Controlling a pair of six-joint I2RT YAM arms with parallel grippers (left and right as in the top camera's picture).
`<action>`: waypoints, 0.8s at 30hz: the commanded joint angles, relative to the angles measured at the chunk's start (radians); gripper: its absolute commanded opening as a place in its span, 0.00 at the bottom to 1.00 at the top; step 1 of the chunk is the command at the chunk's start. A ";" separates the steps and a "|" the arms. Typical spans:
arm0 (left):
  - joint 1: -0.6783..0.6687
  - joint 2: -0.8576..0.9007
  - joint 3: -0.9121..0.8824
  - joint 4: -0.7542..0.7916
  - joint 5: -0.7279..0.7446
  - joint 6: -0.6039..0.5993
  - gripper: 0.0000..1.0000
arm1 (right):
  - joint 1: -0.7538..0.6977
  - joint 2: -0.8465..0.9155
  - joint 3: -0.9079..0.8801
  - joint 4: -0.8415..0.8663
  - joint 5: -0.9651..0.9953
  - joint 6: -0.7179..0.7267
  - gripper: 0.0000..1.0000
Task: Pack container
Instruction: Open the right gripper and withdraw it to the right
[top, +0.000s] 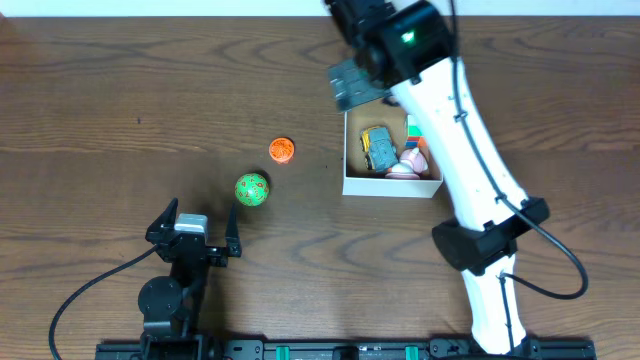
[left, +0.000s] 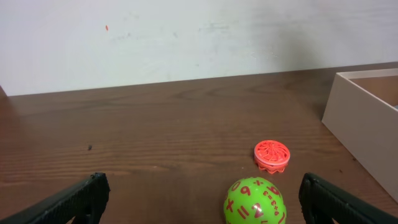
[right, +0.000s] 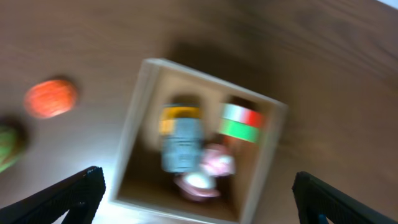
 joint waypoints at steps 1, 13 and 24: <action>-0.004 0.003 -0.018 -0.034 0.015 -0.005 0.98 | -0.127 0.003 -0.003 -0.022 0.137 0.153 0.99; -0.004 0.003 -0.018 -0.034 0.015 -0.005 0.98 | -0.478 0.003 -0.185 -0.012 -0.048 0.131 0.99; -0.004 0.003 -0.018 -0.034 0.015 -0.005 0.98 | -0.549 0.003 -0.534 0.218 -0.219 0.003 0.99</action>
